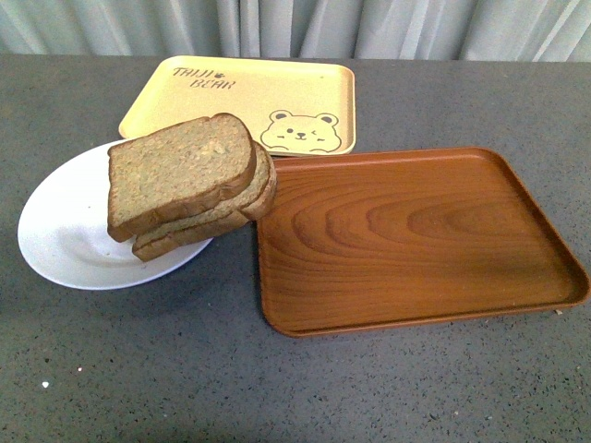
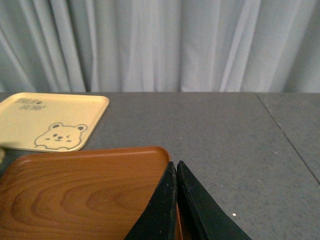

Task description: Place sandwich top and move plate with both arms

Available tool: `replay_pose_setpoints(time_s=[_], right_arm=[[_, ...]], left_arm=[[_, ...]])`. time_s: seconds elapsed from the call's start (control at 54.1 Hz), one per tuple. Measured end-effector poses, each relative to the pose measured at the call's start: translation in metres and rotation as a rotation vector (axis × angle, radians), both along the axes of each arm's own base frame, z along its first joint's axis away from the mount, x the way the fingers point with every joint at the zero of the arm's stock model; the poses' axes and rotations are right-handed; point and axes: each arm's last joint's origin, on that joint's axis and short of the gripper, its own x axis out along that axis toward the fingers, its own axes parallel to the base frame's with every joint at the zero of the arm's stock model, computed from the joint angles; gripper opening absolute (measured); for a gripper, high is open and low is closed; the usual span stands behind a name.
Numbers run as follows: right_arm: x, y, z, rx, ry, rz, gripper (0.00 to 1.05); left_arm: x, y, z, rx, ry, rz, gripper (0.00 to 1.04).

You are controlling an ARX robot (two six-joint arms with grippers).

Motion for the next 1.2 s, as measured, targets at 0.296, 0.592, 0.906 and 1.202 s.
replay_pose_setpoints(time_s=[0.296, 0.592, 0.906, 1.202], right_arm=[[-0.012, -0.001, 0.007, 0.000, -0.023, 0.000, 0.02], [-0.023, -0.001, 0.011, 0.000, -0.033, 0.000, 0.02], [-0.033, -0.001, 0.012, 0.000, -0.039, 0.000, 0.02], [-0.039, -0.001, 0.012, 0.000, -0.039, 0.000, 0.02]], left_arm=[[0.000, 0.000, 0.000, 0.000, 0.000, 0.000, 0.96], [0.000, 0.000, 0.000, 0.000, 0.000, 0.000, 0.96], [0.000, 0.000, 0.000, 0.000, 0.000, 0.000, 0.96], [0.000, 0.000, 0.000, 0.000, 0.000, 0.000, 0.96]])
